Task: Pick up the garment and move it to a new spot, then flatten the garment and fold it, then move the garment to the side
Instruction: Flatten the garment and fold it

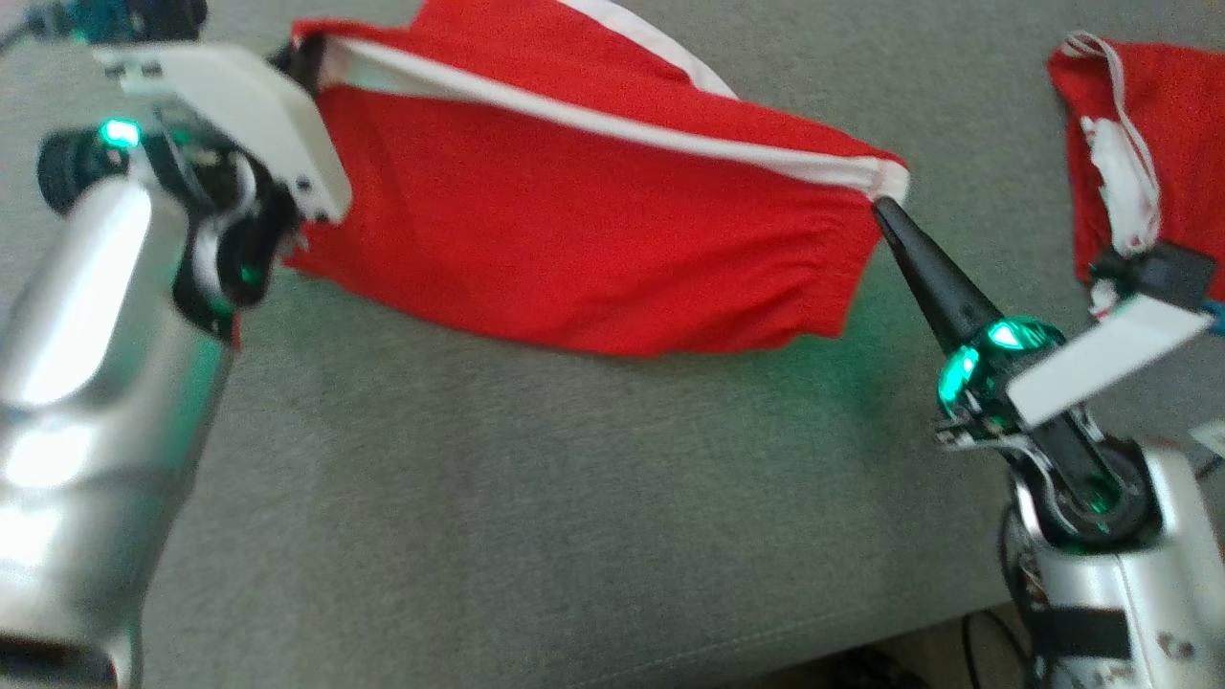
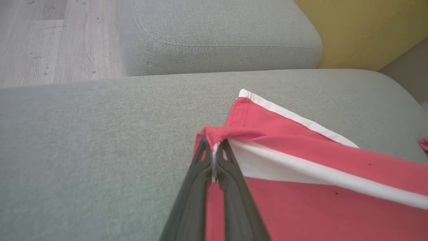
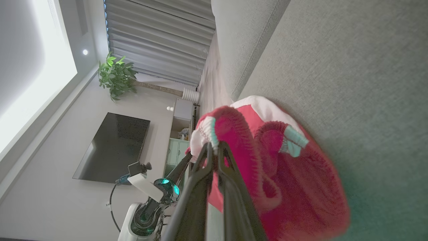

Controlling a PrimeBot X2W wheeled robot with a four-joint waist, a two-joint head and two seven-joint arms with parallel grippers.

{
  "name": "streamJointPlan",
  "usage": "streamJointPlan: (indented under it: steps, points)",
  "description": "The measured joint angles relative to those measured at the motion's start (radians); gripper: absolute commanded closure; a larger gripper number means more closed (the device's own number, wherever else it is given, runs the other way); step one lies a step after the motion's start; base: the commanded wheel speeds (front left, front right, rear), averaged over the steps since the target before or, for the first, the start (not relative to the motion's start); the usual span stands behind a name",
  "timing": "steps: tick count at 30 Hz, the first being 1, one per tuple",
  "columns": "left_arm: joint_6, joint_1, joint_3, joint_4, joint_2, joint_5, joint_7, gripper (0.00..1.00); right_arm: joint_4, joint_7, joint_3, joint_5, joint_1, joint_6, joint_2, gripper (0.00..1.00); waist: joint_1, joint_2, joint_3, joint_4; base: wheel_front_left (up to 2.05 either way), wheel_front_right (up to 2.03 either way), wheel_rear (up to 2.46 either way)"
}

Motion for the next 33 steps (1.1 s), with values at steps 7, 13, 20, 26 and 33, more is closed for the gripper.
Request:
streamJointPlan:
  steps: [7, 13, 20, 26, 33]
  points:
    - [-0.035, -0.172, -0.014, 0.266, -0.056, 0.036, -0.061, 1.00, 0.123, -0.081, 0.083, 0.036, -0.114, 0.000, 0.001, 1.00, -0.0001, 0.0000, 0.045, -0.076, 0.00, 0.00, 0.00]
    - [-0.085, -0.245, -0.017, 0.433, -0.100, 0.046, -0.148, 1.00, 0.183, -0.142, 0.146, 0.044, -0.161, 0.000, 0.001, 0.64, -0.0002, 0.0000, 0.073, -0.121, 0.00, 0.00, 0.00]
    - [-0.125, -0.255, 0.004, 0.538, -0.150, 0.032, -0.291, 0.00, 0.188, -0.216, 0.184, 0.001, -0.171, 0.000, -0.015, 0.00, -0.0003, 0.0000, 0.081, -0.119, 0.00, 0.00, 0.00]
    - [-0.135, -0.269, 0.004, 0.527, -0.149, 0.071, -0.501, 0.00, 0.131, -0.369, 0.200, -0.157, -0.165, 0.000, -0.114, 0.00, -0.0003, 0.0000, 0.076, -0.090, 0.00, 0.00, 0.00]
    - [-0.014, -0.192, -0.020, 0.417, -0.114, 0.188, -0.761, 0.00, 0.082, -0.600, 0.181, -0.459, -0.092, 0.000, -0.233, 0.00, -0.0004, 0.0000, 0.037, -0.048, 0.00, 0.00, 0.00]
